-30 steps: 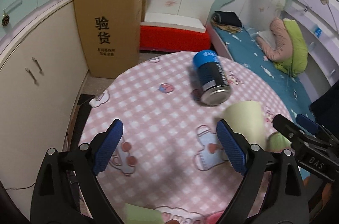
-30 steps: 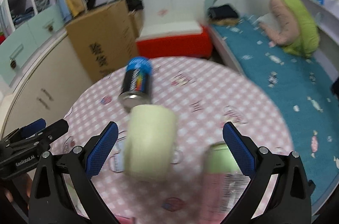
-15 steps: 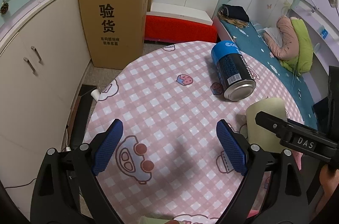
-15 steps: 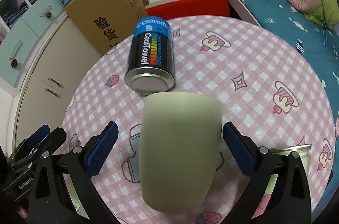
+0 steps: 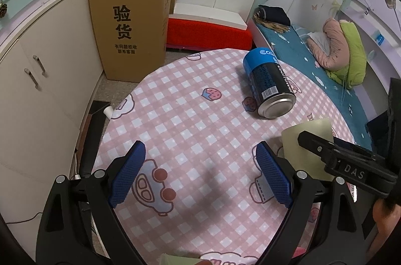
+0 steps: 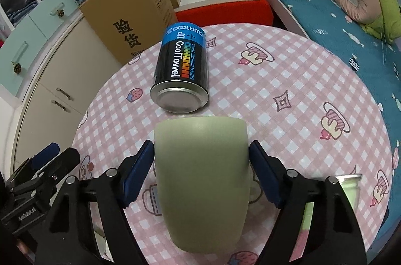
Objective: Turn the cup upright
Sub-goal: 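Rotate the mug opening-up with the right gripper and set it on the table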
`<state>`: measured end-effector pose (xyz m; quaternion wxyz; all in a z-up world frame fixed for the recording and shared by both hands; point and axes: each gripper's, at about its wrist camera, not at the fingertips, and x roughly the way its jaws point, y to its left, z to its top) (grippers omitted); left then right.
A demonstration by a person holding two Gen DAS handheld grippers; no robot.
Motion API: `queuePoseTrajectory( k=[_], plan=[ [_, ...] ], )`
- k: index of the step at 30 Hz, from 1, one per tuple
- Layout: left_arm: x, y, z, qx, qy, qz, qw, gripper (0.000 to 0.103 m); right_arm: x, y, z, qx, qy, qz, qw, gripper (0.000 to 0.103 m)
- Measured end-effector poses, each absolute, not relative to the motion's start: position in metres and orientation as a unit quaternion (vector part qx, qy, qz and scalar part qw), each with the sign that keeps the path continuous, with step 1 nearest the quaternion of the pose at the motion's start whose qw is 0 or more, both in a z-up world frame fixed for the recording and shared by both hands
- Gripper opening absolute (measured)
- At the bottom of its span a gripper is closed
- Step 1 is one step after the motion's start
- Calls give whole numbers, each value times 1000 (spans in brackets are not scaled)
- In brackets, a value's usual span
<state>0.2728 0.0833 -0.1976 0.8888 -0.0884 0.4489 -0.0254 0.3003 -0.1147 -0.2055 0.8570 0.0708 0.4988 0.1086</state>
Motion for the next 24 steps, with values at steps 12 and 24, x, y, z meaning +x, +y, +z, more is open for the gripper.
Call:
queuePoseTrajectory(
  k=[12, 24],
  plan=[
    [252, 84, -180, -86, 434, -20, 896, 90, 256, -102, -169, 36, 417, 104, 902, 73],
    [232, 83, -173, -68, 423, 0, 904, 90, 235, -94, -174, 25, 407, 106, 907, 71]
  ],
)
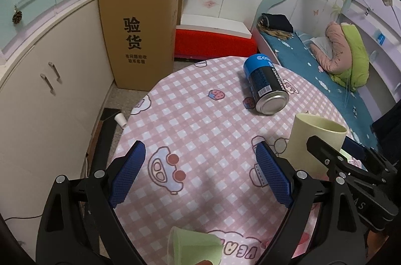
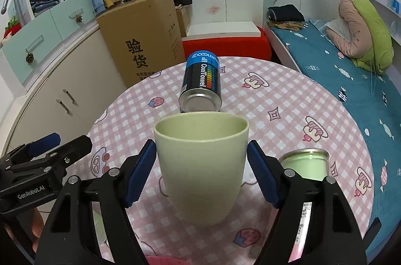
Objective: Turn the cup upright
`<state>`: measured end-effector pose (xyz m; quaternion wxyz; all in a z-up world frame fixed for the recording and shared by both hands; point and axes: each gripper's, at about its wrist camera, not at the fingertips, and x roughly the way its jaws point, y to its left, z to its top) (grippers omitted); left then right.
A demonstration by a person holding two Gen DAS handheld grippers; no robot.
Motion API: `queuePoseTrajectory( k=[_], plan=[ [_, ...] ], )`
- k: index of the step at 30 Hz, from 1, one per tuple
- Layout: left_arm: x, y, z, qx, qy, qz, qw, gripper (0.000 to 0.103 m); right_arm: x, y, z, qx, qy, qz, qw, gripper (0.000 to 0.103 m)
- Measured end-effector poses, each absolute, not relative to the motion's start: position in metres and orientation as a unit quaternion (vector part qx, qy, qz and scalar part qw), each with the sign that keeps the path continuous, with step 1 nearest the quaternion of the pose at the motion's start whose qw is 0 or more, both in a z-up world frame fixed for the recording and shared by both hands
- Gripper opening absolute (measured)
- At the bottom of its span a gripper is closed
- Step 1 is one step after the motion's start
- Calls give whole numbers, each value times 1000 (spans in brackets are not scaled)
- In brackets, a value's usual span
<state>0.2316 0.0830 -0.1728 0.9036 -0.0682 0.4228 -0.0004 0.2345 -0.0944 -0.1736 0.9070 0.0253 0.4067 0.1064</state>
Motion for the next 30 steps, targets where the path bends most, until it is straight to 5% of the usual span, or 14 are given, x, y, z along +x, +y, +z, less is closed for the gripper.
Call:
queuePoseTrajectory(
  k=[30],
  plan=[
    [193, 74, -154, -48, 403, 3, 914, 90, 195, -91, -166, 26, 391, 104, 914, 78]
  ],
)
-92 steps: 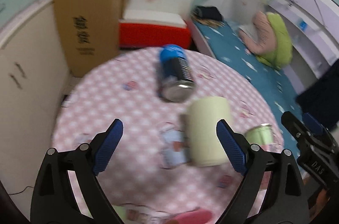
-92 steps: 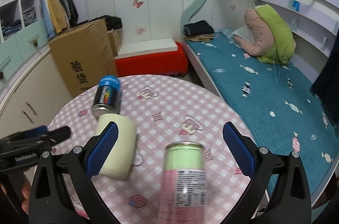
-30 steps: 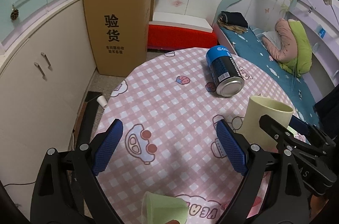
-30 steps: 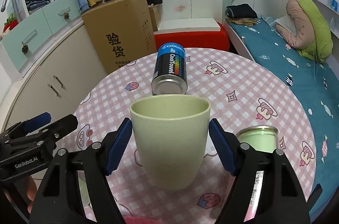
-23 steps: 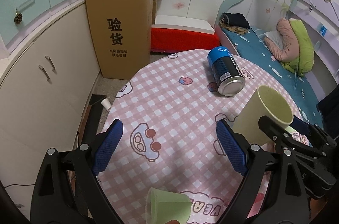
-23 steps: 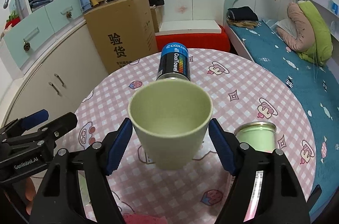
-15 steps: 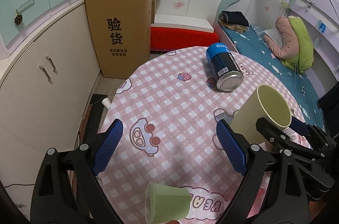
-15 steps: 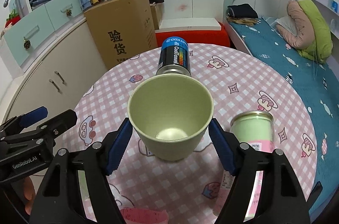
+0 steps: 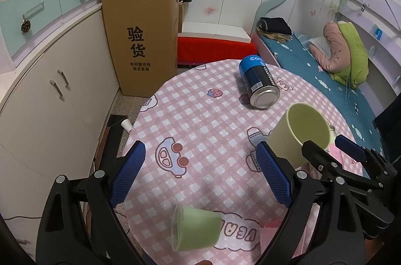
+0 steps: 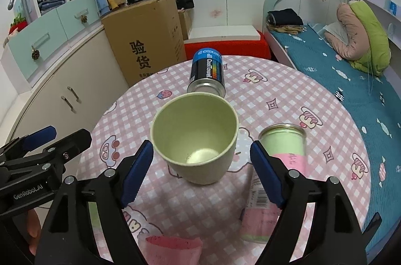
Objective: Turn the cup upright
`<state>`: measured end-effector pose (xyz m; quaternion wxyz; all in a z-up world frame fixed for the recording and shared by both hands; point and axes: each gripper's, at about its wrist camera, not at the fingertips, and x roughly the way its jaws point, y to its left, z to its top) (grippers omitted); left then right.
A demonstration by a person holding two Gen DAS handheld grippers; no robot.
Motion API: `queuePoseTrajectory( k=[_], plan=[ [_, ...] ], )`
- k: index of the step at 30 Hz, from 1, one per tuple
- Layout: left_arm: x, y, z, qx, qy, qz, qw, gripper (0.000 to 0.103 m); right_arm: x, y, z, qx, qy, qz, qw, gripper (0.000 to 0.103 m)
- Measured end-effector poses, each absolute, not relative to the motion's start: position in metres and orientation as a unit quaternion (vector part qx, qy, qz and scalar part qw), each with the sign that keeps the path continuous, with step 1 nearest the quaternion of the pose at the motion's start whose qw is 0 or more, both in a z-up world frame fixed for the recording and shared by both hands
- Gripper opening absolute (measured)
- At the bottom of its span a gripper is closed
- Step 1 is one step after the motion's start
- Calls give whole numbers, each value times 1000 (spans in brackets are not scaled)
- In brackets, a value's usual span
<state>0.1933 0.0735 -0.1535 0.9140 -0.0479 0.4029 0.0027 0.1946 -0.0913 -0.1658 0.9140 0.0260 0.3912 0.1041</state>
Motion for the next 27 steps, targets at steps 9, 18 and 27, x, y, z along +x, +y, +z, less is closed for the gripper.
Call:
queuePoseTrajectory(
  k=[9, 18, 27],
  plan=[
    [168, 61, -127, -42, 375, -4, 926, 90, 167, -110, -139, 33, 366, 84, 926, 84],
    [112, 44, -72, -22, 296, 2, 955, 91, 109, -127, -87, 27, 304, 75, 949, 89],
    [50, 28, -26, -9, 222, -7, 975, 93, 48, -139, -46, 19, 235, 63, 970, 90]
  ],
)
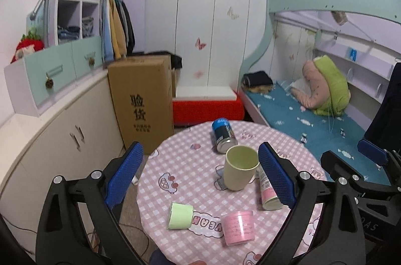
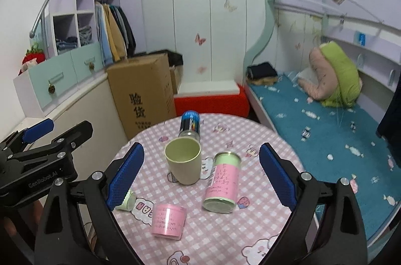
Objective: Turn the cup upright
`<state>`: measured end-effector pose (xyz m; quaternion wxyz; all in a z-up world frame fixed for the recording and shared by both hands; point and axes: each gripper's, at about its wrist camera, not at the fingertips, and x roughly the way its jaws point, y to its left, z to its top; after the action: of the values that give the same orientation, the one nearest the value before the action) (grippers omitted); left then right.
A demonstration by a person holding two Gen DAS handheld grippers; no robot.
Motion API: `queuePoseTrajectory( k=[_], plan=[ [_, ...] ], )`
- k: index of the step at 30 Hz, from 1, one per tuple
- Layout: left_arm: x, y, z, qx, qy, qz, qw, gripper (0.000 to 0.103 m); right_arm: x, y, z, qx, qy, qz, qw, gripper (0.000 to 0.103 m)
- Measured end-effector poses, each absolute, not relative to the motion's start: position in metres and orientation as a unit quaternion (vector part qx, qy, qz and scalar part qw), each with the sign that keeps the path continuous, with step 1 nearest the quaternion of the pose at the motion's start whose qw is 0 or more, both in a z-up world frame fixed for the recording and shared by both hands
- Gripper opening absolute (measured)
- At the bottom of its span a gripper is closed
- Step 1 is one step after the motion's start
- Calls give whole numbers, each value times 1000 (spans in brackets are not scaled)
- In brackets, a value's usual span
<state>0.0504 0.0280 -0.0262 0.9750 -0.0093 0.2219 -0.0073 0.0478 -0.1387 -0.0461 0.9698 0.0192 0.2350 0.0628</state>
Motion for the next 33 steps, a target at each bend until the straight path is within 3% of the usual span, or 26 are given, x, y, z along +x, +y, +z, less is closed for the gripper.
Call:
queuePoseTrajectory(
  k=[14, 17, 33],
  plan=[
    [-3, 14, -4, 4, 159, -3, 987, 96, -6, -148, -29, 23, 181, 51, 982, 90],
    [-5, 13, -5, 5, 155, -2, 988, 96, -9, -149, -31, 25, 180, 45, 982, 96],
    [6, 17, -11, 6, 162, -3, 987, 96, -5, -153, -35, 26, 181, 45, 982, 96]
  ],
)
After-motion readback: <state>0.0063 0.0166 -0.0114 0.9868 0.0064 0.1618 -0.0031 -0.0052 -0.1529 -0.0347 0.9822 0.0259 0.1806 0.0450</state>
